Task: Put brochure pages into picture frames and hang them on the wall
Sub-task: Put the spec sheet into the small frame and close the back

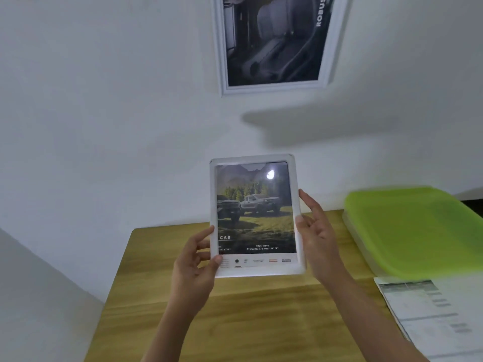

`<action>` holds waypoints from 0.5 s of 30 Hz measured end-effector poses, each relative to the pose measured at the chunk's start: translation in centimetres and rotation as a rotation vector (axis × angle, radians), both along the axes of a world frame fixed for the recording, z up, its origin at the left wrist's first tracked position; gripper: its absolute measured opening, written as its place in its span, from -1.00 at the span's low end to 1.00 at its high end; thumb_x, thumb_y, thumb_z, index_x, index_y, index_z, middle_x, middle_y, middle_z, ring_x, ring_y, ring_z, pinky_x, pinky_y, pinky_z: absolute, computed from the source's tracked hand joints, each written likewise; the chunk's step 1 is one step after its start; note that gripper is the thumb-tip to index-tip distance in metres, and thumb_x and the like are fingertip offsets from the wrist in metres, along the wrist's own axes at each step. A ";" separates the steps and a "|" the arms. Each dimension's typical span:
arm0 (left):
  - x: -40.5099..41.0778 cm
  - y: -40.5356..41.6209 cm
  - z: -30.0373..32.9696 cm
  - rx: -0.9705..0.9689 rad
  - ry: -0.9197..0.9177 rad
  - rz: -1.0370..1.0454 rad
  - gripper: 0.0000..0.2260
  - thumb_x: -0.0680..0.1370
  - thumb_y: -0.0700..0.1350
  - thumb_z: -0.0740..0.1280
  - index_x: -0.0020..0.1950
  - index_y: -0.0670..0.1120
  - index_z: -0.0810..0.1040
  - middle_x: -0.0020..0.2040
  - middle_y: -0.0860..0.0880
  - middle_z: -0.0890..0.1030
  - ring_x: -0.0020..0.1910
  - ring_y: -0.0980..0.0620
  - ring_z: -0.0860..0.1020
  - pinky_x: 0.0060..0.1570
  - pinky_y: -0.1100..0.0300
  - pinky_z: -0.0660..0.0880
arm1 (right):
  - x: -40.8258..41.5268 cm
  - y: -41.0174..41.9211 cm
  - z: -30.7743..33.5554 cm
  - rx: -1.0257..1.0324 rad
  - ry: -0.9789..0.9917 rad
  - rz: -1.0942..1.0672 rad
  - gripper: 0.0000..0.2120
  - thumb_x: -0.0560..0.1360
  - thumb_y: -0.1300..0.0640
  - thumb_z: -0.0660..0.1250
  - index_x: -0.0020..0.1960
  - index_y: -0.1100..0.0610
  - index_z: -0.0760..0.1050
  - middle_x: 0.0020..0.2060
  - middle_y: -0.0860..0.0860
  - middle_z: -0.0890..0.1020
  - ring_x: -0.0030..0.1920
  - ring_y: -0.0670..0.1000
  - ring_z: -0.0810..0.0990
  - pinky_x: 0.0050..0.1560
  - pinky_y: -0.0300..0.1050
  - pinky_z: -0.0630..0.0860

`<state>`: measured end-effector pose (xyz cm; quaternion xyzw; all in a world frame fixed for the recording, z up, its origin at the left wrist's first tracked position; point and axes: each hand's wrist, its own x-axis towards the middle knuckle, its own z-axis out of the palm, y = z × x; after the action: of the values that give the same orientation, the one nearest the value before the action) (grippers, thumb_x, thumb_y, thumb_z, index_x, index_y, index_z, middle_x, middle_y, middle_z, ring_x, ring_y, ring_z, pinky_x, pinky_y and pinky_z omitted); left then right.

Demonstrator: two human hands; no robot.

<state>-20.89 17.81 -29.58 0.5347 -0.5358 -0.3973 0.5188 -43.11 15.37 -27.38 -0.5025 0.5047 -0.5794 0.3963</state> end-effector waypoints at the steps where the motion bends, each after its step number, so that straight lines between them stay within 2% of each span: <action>1: -1.1 -0.4 0.5 -0.015 0.016 -0.004 -0.47 0.43 -0.42 0.37 0.16 0.18 0.50 -0.05 -0.05 0.60 -0.20 0.08 0.59 -0.24 0.30 0.54 | -1.2 -0.2 0.4 -0.011 0.013 0.015 -0.55 0.61 0.27 0.14 0.38 -0.15 0.33 -0.05 -0.15 0.58 -0.14 -0.26 0.51 0.03 -0.41 0.41; 3: -3.7 -1.0 1.6 -0.046 0.052 -0.015 -0.47 0.42 -0.44 0.37 0.15 0.16 0.51 -0.07 -0.05 0.61 -0.21 0.06 0.59 -0.23 0.28 0.56 | -3.7 -0.5 1.2 -0.053 0.015 0.019 -0.55 0.62 0.28 0.10 0.41 -0.12 0.27 0.14 -0.44 0.47 0.16 -0.42 0.44 0.19 -0.52 0.31; 4: -5.1 -1.3 2.2 -0.064 0.067 -0.025 -0.48 0.41 -0.44 0.37 0.14 0.15 0.51 -0.07 -0.06 0.61 -0.20 0.04 0.59 -0.21 0.26 0.57 | -5.0 -0.7 1.5 -0.085 0.012 0.000 -0.55 0.62 0.29 0.08 0.42 -0.10 0.26 0.07 -0.47 0.51 0.14 -0.38 0.48 0.12 -0.54 0.34; 5: -6.6 -1.7 2.9 -0.083 0.077 -0.039 -0.48 0.41 -0.44 0.37 0.13 0.15 0.52 -0.07 -0.08 0.60 -0.20 0.03 0.59 -0.20 0.26 0.57 | -6.3 -0.8 1.9 -0.116 0.000 -0.034 -0.55 0.62 0.30 0.08 0.42 -0.07 0.26 -0.17 -0.39 0.57 0.10 -0.23 0.14 -0.07 -0.54 0.39; 6: -8.1 -2.2 3.6 -0.105 0.085 -0.051 -0.47 0.40 -0.45 0.38 0.11 0.17 0.54 -0.06 -0.08 0.60 -0.20 0.03 0.58 -0.19 0.27 0.56 | -7.7 -1.1 2.4 -0.148 -0.013 -0.081 -0.56 0.62 0.30 0.08 0.41 -0.07 0.28 -0.42 -0.27 0.47 -0.38 -0.26 0.19 -0.29 -0.49 0.34; 7: -9.6 -2.7 4.5 -0.128 0.089 -0.063 -0.45 0.40 -0.45 0.38 0.09 0.21 0.55 -0.06 -0.07 0.59 -0.21 0.04 0.57 -0.19 0.28 0.55 | -9.1 -1.3 3.2 -0.182 -0.024 -0.122 -0.57 0.61 0.31 0.09 0.39 -0.07 0.32 -0.53 -0.21 0.32 -0.45 -0.20 0.14 -0.41 -0.43 0.24; 8: -11.2 -3.4 5.4 -0.154 0.090 -0.071 -0.43 0.40 -0.45 0.38 0.07 0.24 0.55 -0.06 -0.06 0.59 -0.21 0.06 0.56 -0.19 0.30 0.54 | -10.5 -1.7 4.0 -0.209 -0.028 -0.165 -0.58 0.61 0.32 0.10 0.36 -0.07 0.35 -0.56 -0.19 0.24 -0.49 -0.16 0.12 -0.45 -0.40 0.18; 10: -14.1 -4.8 7.5 -0.216 0.088 -0.080 -0.44 0.40 -0.46 0.37 0.07 0.22 0.56 -0.06 -0.04 0.59 -0.22 0.11 0.56 -0.22 0.34 0.52 | -13.3 -2.8 6.3 -0.284 -0.018 -0.216 -0.60 0.61 0.32 0.12 0.31 -0.09 0.40 -0.57 -0.10 0.22 -0.52 -0.13 0.14 -0.46 -0.34 0.18; 11: -15.6 -5.6 8.7 -0.250 0.084 -0.083 -0.46 0.40 -0.46 0.37 0.09 0.18 0.55 -0.06 -0.03 0.59 -0.22 0.13 0.55 -0.24 0.35 0.52 | -14.6 -3.4 7.7 -0.326 -0.017 -0.222 -0.61 0.61 0.30 0.14 0.29 -0.12 0.41 -0.56 0.09 0.27 -0.49 -0.08 0.20 -0.43 -0.29 0.22; 13: -18.3 -7.3 11.5 -0.321 0.065 -0.099 -0.48 0.41 -0.44 0.37 0.12 0.15 0.52 -0.05 0.02 0.59 -0.21 0.16 0.55 -0.26 0.34 0.52 | -17.2 -4.9 10.7 -0.397 -0.020 -0.207 -0.64 0.58 0.20 0.17 0.25 -0.19 0.43 -0.39 0.41 0.40 -0.37 0.06 0.31 -0.28 -0.18 0.32; 15: -21.1 -9.3 14.6 -0.399 0.033 -0.105 -0.50 0.42 -0.41 0.38 0.17 0.12 0.51 -0.04 0.08 0.58 -0.21 0.16 0.55 -0.27 0.33 0.53 | -20.0 -6.7 13.9 -0.481 -0.017 -0.209 -0.65 0.55 0.14 0.15 0.22 -0.22 0.44 -0.27 0.48 0.43 -0.31 0.12 0.34 -0.23 -0.09 0.33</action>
<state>-41.95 8.51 -14.99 0.3862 -0.6222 -0.3186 0.6018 -63.11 8.63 -13.52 -0.5225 0.3984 -0.7246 0.2078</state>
